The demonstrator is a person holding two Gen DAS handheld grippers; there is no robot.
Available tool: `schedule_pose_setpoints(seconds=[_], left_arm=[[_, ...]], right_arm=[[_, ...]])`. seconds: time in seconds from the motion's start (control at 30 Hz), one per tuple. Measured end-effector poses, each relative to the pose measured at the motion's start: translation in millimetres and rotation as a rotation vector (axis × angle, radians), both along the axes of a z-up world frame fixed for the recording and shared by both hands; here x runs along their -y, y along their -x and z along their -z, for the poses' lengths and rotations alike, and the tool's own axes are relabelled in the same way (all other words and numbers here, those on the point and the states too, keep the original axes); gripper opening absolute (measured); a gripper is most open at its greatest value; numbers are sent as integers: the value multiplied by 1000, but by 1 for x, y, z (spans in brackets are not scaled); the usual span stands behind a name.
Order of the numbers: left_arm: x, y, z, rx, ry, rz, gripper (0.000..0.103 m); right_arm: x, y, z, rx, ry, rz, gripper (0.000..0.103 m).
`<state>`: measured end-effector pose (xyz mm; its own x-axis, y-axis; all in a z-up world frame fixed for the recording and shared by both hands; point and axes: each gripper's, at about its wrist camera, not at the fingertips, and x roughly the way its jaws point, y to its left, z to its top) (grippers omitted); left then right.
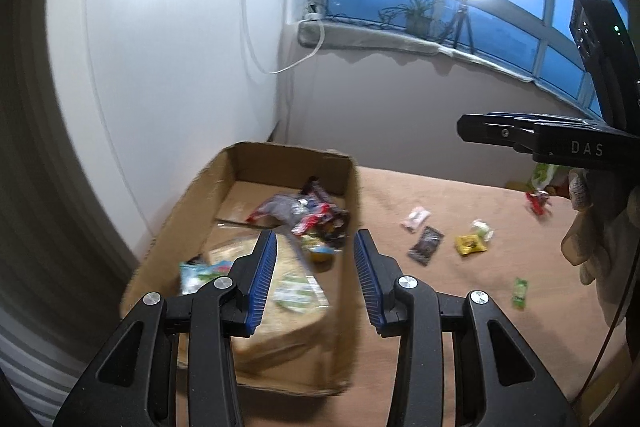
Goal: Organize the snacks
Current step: 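Move both open tools back over the remaining snacks on the table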
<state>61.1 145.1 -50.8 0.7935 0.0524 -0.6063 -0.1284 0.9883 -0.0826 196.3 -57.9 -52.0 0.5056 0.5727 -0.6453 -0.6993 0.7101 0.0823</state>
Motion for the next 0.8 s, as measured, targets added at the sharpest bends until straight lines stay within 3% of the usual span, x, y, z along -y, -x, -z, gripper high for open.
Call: schedule_pose_setpoints(seconds=[0.57, 0.8], left_arm=[[85, -29, 14, -34, 24, 168, 39], [111, -45, 28, -73, 31, 221, 39]], right_arm=[[149, -3, 13, -6, 16, 191, 71], [179, -11, 35, -69, 6, 206, 71]])
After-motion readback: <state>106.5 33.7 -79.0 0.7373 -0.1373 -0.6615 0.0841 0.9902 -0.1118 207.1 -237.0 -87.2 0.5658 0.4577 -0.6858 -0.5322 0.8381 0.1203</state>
